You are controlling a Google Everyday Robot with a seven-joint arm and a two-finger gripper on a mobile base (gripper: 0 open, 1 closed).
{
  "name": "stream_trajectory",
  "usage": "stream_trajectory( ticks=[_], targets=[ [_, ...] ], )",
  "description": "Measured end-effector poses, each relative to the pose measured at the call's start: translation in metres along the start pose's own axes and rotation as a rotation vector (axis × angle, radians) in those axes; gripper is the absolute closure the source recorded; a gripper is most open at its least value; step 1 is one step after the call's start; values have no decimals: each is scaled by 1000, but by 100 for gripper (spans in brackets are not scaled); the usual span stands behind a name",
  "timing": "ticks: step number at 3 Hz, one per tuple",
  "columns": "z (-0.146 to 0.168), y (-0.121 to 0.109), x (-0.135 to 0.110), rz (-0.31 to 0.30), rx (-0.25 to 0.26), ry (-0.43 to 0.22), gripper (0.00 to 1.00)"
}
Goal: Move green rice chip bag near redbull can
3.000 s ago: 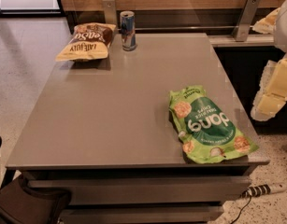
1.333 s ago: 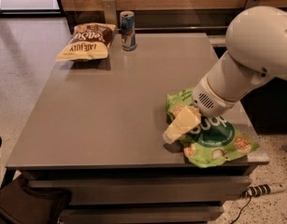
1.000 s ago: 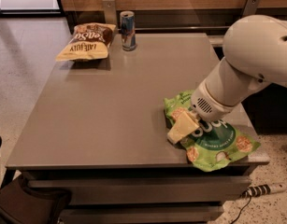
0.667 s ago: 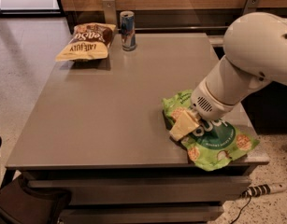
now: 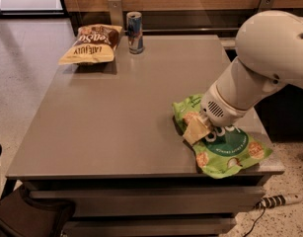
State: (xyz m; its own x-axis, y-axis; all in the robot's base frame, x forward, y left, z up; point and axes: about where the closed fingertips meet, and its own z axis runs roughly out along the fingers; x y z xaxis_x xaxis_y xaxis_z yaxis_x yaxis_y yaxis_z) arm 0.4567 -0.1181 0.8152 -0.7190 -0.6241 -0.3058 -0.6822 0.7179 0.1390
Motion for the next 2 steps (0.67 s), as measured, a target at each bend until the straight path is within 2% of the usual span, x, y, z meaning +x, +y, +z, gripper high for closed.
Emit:
stream_trajectory(
  ticks=[1,2],
  targets=[
    [0,0,0,0,0,0,100],
    [-44,-24,-40,-37,85,-52,100]
  ],
)
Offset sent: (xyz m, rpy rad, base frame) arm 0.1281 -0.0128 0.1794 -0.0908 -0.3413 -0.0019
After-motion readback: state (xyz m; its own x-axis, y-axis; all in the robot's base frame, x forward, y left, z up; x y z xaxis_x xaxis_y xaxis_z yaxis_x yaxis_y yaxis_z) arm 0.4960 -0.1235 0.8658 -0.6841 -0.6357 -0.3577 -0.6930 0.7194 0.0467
